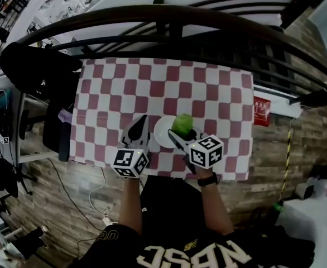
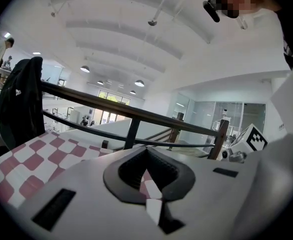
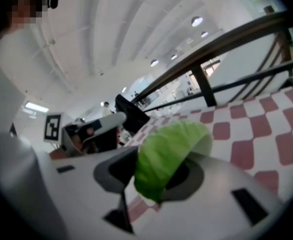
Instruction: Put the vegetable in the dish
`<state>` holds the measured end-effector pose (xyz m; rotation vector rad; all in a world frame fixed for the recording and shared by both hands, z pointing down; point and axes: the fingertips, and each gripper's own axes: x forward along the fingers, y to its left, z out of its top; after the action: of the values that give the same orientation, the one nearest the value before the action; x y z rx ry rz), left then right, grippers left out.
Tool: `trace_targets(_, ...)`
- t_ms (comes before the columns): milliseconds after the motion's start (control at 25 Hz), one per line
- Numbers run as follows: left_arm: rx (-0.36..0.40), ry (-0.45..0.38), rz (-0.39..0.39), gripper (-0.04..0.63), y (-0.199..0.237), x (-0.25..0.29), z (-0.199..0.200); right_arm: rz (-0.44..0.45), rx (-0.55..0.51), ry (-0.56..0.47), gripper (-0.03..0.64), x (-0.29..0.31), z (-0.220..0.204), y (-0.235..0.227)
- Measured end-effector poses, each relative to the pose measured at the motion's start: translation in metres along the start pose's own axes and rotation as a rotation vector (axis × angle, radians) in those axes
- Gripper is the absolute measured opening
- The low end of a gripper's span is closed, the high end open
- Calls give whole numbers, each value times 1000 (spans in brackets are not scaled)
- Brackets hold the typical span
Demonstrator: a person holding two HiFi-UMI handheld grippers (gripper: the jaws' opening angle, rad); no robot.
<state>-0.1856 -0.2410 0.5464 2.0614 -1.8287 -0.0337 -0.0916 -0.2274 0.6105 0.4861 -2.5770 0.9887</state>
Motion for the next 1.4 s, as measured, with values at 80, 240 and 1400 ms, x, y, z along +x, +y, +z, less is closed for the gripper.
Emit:
trace_targets(80,-19,21,10,17,10,3,-9,10,55,41,146,13,-18,-6)
trace_targets(240,-43,68,19,17,29,2,-26,47,163,117,146,38,-54,-10)
trace_targets(1400,253,408,-319,137,55,-1,-125,333,667,-55,149,71,-62,-17)
